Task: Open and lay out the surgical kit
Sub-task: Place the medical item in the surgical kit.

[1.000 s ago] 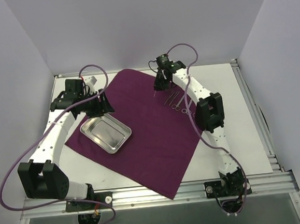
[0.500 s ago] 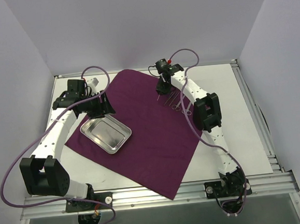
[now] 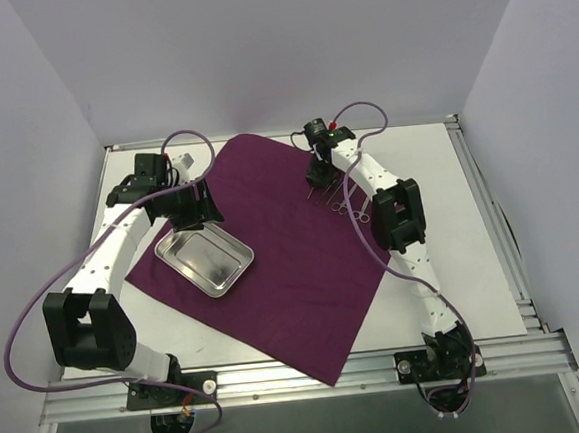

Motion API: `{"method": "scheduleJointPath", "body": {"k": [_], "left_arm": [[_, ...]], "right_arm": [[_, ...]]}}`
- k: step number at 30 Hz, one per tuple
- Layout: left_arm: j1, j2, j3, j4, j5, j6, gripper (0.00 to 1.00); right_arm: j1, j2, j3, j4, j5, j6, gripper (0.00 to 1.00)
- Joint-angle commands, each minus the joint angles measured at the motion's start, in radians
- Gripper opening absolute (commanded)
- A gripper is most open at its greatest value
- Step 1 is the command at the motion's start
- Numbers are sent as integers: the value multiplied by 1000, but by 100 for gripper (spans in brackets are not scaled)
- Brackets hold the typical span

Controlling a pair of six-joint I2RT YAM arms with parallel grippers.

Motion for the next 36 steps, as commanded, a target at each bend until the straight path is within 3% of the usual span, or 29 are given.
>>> {"method": "scheduleJointPath", "body": {"k": [1,13,23,36], "left_arm": [[14,4,46,0,31,18,70],[22,45,64,6,54,15,70],[28,50,70,-21,19,25,72],[30,55,63,-17,31,17,72]], "right_arm": [[-13,10,37,-59,48,3,0],[-19,1,28,-42,-17,0,0],[-20,12,14,-43,-49,11,16],[-30,21,12,-65,-49,-4,24]]}}
